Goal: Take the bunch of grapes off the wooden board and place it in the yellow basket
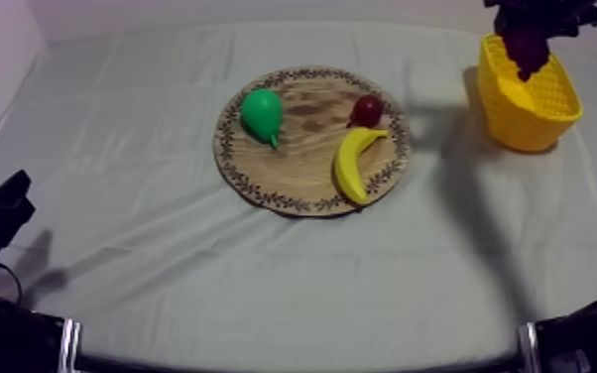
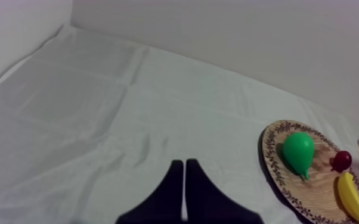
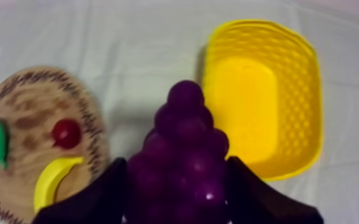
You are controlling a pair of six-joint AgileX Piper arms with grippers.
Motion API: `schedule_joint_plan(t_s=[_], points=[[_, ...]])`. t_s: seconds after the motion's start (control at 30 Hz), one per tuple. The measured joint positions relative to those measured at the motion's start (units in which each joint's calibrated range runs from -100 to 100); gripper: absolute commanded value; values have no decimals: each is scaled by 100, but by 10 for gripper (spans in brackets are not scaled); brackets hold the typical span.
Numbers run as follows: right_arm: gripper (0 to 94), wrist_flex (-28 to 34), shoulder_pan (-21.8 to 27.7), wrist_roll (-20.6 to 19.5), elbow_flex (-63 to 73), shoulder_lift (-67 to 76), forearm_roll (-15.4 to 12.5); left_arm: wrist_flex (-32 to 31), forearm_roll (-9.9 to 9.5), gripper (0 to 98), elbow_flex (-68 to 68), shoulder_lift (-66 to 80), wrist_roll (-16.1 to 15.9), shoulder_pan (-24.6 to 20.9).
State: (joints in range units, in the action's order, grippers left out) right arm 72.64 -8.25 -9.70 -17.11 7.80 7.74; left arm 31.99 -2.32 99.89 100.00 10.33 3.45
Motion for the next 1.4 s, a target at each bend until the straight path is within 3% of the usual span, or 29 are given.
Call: schedule_joint_plan(t_s=[0.43,0.8,1.4], points=[[213,-703,820,51,237,-883,27,0,0,1,0,0,0,0],[210,-944,1288,49,1156,-2304,-25,0,0,1,0,0,0,0],[200,-1408,1465,135,1594,-3682,69,0,0,1,0,0,0,0]])
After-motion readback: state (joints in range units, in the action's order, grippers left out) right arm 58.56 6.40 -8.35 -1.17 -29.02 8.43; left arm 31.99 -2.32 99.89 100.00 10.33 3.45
